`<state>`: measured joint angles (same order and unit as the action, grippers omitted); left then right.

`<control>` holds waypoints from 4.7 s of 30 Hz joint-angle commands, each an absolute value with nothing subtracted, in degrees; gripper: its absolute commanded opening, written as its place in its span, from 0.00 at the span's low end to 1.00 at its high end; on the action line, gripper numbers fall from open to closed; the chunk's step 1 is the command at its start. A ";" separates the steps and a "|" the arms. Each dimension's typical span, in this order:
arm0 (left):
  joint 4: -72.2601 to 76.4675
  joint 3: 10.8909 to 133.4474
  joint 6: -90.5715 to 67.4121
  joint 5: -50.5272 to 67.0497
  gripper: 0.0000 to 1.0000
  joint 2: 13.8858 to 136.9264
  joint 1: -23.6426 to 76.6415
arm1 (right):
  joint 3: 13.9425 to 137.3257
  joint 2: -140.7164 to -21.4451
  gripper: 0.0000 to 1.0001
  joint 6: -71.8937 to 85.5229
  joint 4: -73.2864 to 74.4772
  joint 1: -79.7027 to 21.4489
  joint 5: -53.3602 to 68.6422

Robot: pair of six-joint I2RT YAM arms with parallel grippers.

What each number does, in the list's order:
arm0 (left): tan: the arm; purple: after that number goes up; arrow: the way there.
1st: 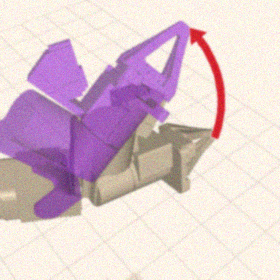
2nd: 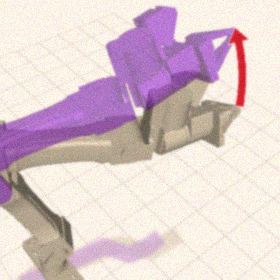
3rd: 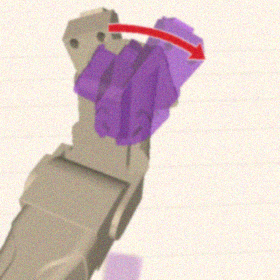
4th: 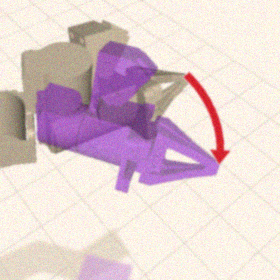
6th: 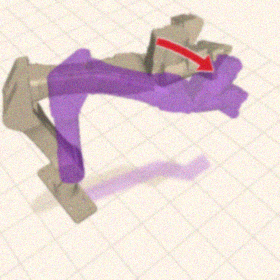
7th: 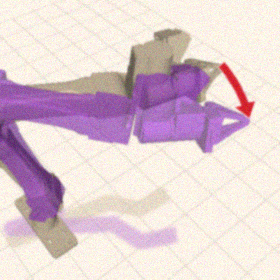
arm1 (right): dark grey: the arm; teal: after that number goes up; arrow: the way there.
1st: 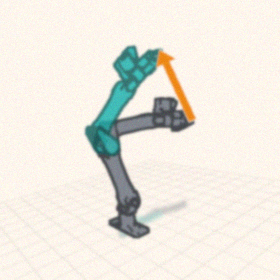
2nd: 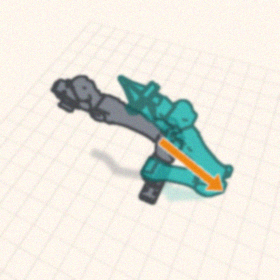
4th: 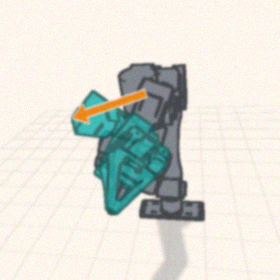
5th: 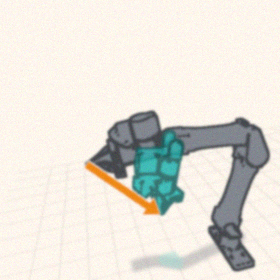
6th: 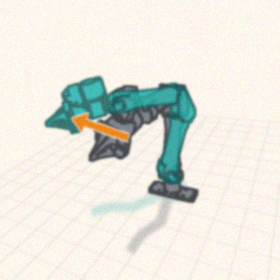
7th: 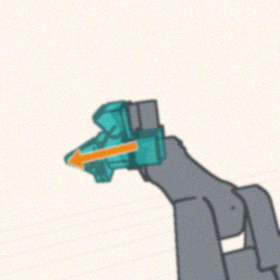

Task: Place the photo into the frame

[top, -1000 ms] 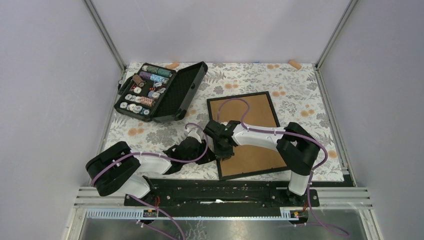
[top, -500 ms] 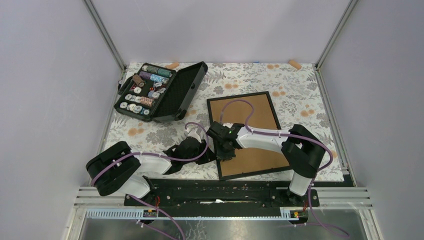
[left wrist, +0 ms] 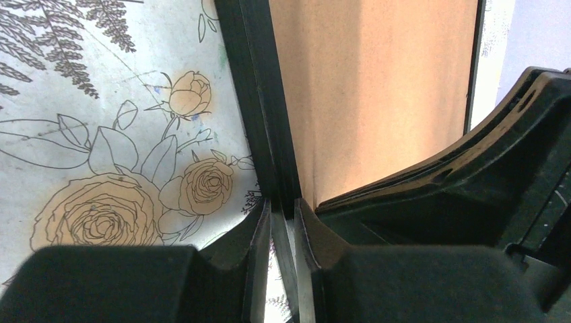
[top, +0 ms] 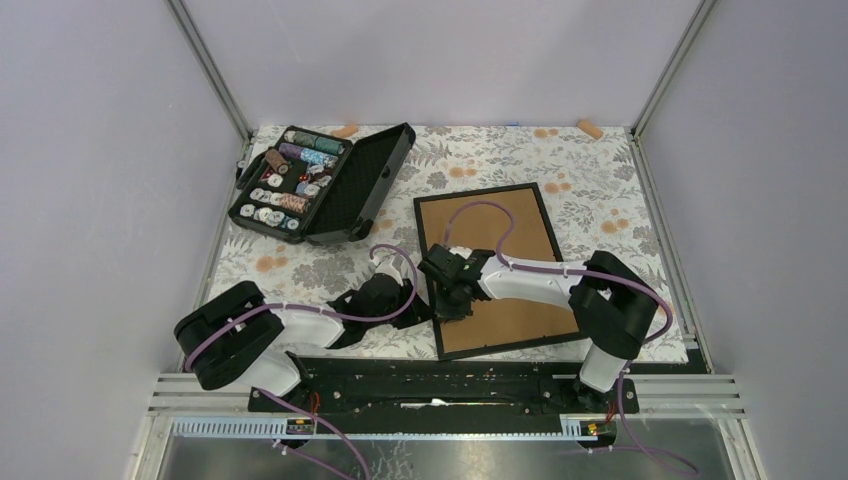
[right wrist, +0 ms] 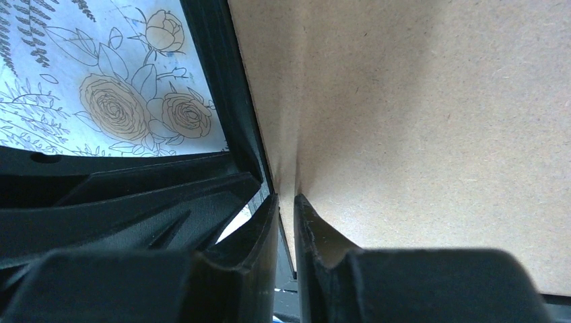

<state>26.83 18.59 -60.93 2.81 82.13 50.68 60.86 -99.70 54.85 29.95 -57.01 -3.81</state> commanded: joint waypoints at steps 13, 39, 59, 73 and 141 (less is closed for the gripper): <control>14.68 15.29 -59.30 -2.37 0.19 86.88 50.42 | 54.60 -102.24 0.25 50.67 37.57 -53.11 -5.37; 13.24 15.07 -59.68 -3.42 0.18 86.22 49.98 | 66.10 -113.43 0.00 51.61 51.70 -57.18 -16.86; 10.88 15.82 -59.12 -4.22 0.18 85.75 49.94 | 64.67 -100.04 0.30 50.39 45.02 -55.08 -19.09; 25.64 17.55 -60.87 8.87 0.27 87.65 56.97 | 59.69 -88.23 0.76 34.01 31.50 -41.66 -2.66; 13.77 21.80 -58.76 0.18 0.20 92.58 48.12 | 77.87 -112.57 0.23 33.38 40.23 -46.53 -7.82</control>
